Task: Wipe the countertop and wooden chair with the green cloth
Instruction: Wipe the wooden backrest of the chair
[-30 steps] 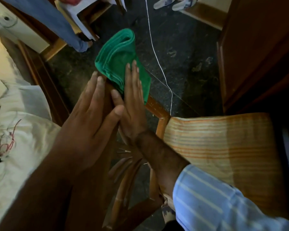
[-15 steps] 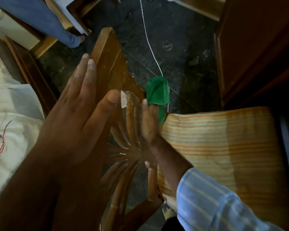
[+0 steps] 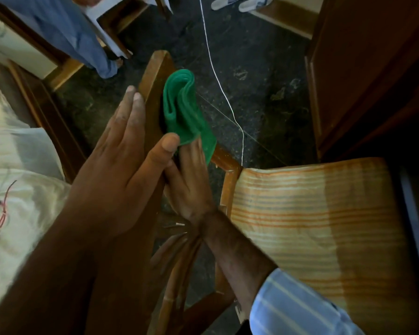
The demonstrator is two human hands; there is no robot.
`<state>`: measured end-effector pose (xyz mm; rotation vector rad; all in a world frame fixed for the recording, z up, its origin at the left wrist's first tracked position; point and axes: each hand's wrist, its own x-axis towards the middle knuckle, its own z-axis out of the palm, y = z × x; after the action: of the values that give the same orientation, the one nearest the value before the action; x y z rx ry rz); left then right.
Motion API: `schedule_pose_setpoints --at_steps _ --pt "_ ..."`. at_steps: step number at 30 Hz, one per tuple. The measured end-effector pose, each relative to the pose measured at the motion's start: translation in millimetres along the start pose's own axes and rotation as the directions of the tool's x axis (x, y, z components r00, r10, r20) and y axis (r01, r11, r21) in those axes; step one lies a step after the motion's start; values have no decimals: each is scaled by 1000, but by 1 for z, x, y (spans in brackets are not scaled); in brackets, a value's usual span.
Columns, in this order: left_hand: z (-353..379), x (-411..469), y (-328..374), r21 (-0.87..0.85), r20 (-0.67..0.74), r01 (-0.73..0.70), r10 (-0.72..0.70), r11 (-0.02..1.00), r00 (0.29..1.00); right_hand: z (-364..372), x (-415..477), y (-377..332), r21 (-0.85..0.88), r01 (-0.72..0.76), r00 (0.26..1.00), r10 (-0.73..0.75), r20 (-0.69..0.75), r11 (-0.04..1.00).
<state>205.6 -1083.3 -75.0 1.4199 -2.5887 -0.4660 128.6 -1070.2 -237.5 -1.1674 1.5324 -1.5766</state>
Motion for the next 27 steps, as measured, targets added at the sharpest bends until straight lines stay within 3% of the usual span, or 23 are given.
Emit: schedule_pose_setpoints --at_steps 5,13,16,19,21,23,25,27 --pt "2 4 3 119 -23 32 -29 992 999 2 -2 -3 -73 -44 998 47 41 996" --pt "13 33 34 158 -371 119 -52 980 927 -14 -7 -29 -136 130 984 -111 139 982" --pt "14 38 36 95 -426 168 -112 981 898 -25 -9 -38 -59 63 986 -53 159 996" --pt "9 33 38 47 -434 80 -52 996 899 -43 -10 -42 65 -62 998 62 -3 996" --pt "2 26 46 -80 -453 66 -96 995 886 -59 -7 -55 285 -244 943 295 -152 927" --pt "-7 17 55 -308 -423 68 -201 949 884 -80 -4 -67 598 -365 832 538 -133 713" --pt "-17 9 62 -616 -284 69 -303 785 910 -108 -2 -78 733 -447 786 617 48 512" --pt "-29 2 69 -836 -133 80 -341 543 930 -137 -4 -96 697 -529 782 597 179 485"
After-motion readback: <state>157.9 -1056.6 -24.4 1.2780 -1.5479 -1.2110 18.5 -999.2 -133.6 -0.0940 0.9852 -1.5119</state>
